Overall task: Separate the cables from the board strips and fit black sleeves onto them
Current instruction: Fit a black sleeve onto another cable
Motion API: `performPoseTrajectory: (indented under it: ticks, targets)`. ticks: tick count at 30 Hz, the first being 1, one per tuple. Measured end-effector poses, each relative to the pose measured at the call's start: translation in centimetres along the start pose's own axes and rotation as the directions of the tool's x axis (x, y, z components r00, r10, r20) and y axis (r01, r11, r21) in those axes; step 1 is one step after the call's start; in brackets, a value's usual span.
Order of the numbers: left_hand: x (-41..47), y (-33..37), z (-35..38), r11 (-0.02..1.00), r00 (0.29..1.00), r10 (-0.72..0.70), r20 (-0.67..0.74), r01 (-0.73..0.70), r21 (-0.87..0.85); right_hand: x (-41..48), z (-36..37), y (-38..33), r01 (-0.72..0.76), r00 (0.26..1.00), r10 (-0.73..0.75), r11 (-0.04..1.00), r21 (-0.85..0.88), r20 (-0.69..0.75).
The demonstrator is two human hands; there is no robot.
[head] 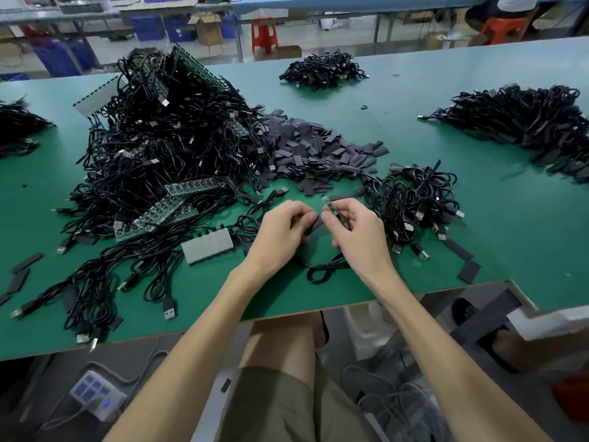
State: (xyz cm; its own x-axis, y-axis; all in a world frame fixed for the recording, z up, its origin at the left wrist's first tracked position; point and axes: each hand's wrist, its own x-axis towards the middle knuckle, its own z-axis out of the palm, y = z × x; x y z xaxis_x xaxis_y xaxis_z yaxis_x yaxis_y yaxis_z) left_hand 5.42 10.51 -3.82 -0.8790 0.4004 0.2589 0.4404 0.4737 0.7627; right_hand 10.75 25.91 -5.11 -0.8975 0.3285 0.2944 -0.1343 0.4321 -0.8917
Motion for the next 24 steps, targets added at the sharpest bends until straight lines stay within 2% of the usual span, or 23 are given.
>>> performPoseTrajectory:
  ticks: [6,11,19,24]
  targets:
    - [-1.3,-1.2,-1.6,0.992,0.997,0.006,-0.072,-0.014,-0.122,-0.1,0.0,0.3,-0.011,0.993,0.004,0.998,0.054,0.118]
    - [-1.5,-1.2,-1.4,0.992,0.997,0.043,-0.068,-0.051,-0.119,-0.2,0.1,0.0,0.007,0.978,-0.039,0.988,0.154,0.205]
    - [-1.7,-1.0,-1.4,0.991,0.994,0.104,-0.041,-0.107,-0.085,-0.1,-0.1,0.1,-0.001,0.982,-0.043,0.973,0.23,0.185]
    - [-2.0,-0.9,-1.1,0.989,0.988,0.143,-0.053,-0.144,-0.026,-0.2,-0.2,0.1,0.014,0.979,-0.057,0.976,0.218,0.194]
